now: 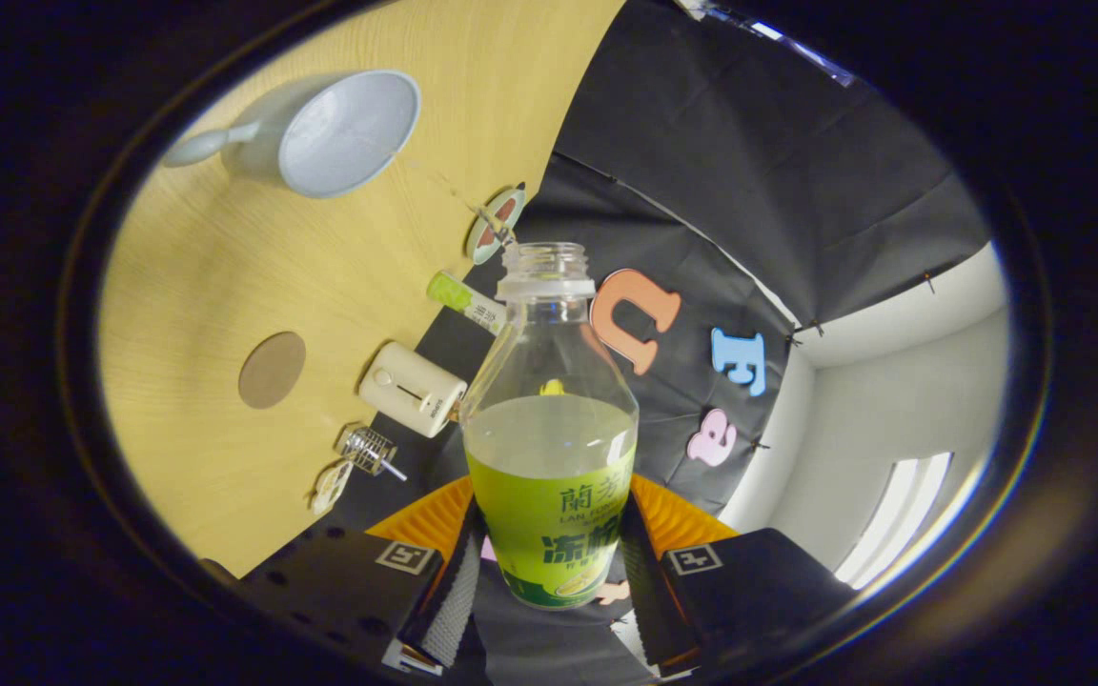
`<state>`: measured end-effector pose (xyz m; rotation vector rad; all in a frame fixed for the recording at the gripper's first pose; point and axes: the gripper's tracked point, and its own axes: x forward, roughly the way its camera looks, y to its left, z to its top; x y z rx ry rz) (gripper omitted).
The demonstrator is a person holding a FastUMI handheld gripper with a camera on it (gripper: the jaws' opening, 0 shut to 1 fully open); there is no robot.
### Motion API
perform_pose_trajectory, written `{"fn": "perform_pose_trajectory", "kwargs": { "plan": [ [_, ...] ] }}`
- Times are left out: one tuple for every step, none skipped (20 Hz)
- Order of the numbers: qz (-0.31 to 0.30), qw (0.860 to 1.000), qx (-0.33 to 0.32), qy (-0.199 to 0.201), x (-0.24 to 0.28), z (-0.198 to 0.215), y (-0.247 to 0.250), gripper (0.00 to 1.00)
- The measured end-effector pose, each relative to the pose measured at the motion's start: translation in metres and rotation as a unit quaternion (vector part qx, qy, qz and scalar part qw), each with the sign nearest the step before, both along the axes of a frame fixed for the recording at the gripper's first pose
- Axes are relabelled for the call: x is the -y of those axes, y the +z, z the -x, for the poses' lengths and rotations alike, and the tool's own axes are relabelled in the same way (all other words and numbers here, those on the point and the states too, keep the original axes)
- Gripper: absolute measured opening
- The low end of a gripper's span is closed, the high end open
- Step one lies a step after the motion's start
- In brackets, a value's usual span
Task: Take the bottle from table, then pour the juice into the cup, finally place the bottle on the coaster
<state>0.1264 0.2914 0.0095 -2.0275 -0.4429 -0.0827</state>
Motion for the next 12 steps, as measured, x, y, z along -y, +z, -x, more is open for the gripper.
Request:
{"fn": "perform_pose_trajectory", "kwargs": {
  "plan": [
    [0.005,1.0,0.003,-0.001,-0.001,0.0,0.001,0.74],
    [0.006,1.0,0.004,0.001,-0.002,-0.001,0.001,0.74],
    [0.007,1.0,0.004,0.002,-0.004,-0.001,0.001,0.74],
    [0.01,1.0,0.008,0.005,-0.004,0.0,0.002,0.74],
    [0.015,1.0,0.012,0.008,-0.007,0.001,0.001,0.74],
    [0.023,1.0,0.015,0.011,-0.009,0.003,0.001,0.74],
    [0.029,0.999,0.018,0.013,-0.01,0.004,0.002,0.74],
    [0.031,0.999,0.017,0.013,-0.01,0.005,0.001,0.74],
    [0.033,0.999,0.017,0.013,-0.01,0.005,0.0,0.74],
    [0.035,0.999,0.018,0.013,-0.011,0.006,0.0,0.74],
    [0.037,0.999,0.018,0.014,-0.012,0.005,0.001,0.74],
    [0.038,0.999,0.019,0.015,-0.012,0.006,0.001,0.74]
  ]
}}
